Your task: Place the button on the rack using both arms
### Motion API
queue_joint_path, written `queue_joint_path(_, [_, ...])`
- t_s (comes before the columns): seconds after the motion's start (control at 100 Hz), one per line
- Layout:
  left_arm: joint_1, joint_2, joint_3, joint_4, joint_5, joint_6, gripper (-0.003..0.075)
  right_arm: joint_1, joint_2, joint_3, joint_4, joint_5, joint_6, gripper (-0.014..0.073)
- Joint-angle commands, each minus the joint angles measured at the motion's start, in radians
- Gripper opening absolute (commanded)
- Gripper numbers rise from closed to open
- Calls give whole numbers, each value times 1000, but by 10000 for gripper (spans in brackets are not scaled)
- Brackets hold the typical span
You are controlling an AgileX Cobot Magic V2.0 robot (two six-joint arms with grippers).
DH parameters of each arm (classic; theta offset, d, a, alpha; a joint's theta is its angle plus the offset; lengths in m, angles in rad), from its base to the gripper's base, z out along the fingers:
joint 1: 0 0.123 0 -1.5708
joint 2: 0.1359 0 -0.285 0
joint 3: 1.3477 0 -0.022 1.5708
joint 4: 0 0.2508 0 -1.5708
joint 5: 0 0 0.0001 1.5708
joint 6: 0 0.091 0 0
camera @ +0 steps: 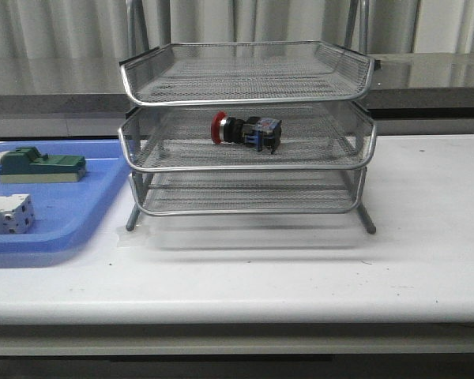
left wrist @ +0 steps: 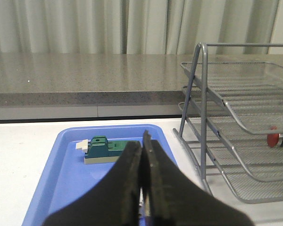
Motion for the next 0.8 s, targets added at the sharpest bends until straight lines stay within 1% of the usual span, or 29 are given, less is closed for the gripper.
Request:
queue_joint_path(0.0, [1, 5, -17, 108, -63, -72, -20, -6, -20, -14, -1, -82, -1, -60])
queue_joint_path(0.09, [1, -8, 6, 270, -63, -232, -20, -6, -20, -14, -1, -81, -1, -60])
queue_joint_path(0.14, [1, -16, 19, 310, -64, -279, -20, -6, -20, -14, -1, -81, -1, -60])
queue_joint_path(0.3, [4, -73, 74, 323, -64, -284, -20, -6, -20, -14, -1, -81, -1, -60])
queue_joint_path(0.59, [104, -249, 178, 385, -37, -363, -20, -6, -20, -14, -1, -81, -1, -60])
queue_joint_path(0.66, [115, -293, 202, 400, -33, -387, -20, -6, -20, -14, -1, -81, -1, -60])
queue_joint_path(0.79, [119, -360, 234, 407, -33, -389, -20, -6, -20, -14, -1, -81, -1, -60])
